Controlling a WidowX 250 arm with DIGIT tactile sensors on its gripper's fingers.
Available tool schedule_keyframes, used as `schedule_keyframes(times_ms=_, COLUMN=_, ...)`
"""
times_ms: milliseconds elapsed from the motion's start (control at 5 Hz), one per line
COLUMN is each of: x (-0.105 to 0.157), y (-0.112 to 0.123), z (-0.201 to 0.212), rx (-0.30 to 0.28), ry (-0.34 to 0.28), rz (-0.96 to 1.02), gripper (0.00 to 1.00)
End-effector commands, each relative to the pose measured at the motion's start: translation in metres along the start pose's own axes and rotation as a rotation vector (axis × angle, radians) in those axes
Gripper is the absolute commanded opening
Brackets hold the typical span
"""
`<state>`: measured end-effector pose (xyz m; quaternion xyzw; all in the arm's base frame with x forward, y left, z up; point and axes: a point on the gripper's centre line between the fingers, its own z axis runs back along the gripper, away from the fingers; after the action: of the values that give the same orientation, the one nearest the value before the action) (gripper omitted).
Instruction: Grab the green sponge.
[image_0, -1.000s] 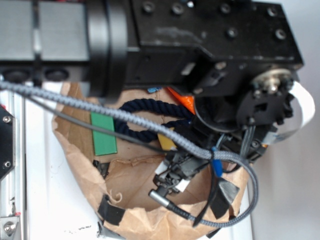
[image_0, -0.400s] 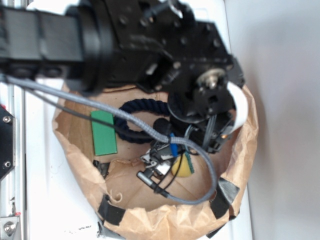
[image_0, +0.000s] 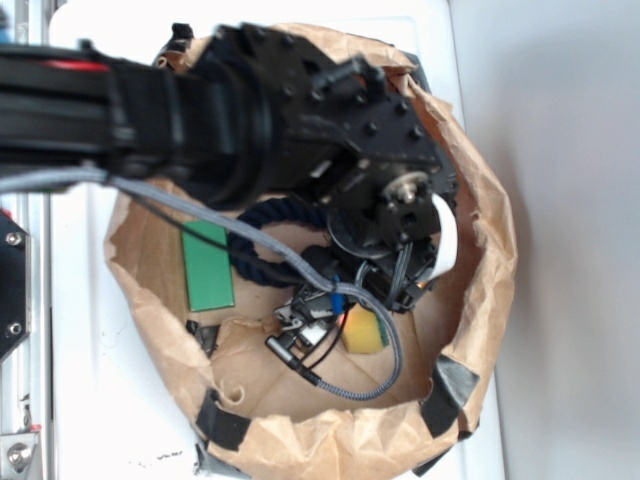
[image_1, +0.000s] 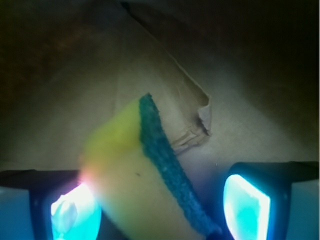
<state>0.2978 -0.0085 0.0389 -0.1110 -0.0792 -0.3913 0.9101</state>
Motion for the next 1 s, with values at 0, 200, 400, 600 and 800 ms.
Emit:
schedule_keyframes(times_ms=0, x=0.018, y=-0.017, z=-0.024, rx=0.018, ry=-0.061, rz=-0.020, gripper=0.00)
schedule_keyframes(times_ms=200, x=0.022, y=-0.012, z=-0.022, rx=0.017, ry=-0.063, rz=0.006, gripper=0.00)
schedule_keyframes(times_ms=400, x=0.026, y=-0.009, z=0.000, rx=0.009, ry=-0.064, rz=0.026, gripper=0.00)
schedule_keyframes(times_ms=600, x=0.027, y=-0.004, z=0.023, rx=-0.020, ry=-0.046, rz=0.033, gripper=0.00)
schedule_keyframes(times_ms=800, x=0.019, y=0.012, z=0.052, rx=-0.003, ry=-0.009, rz=0.122, gripper=0.00)
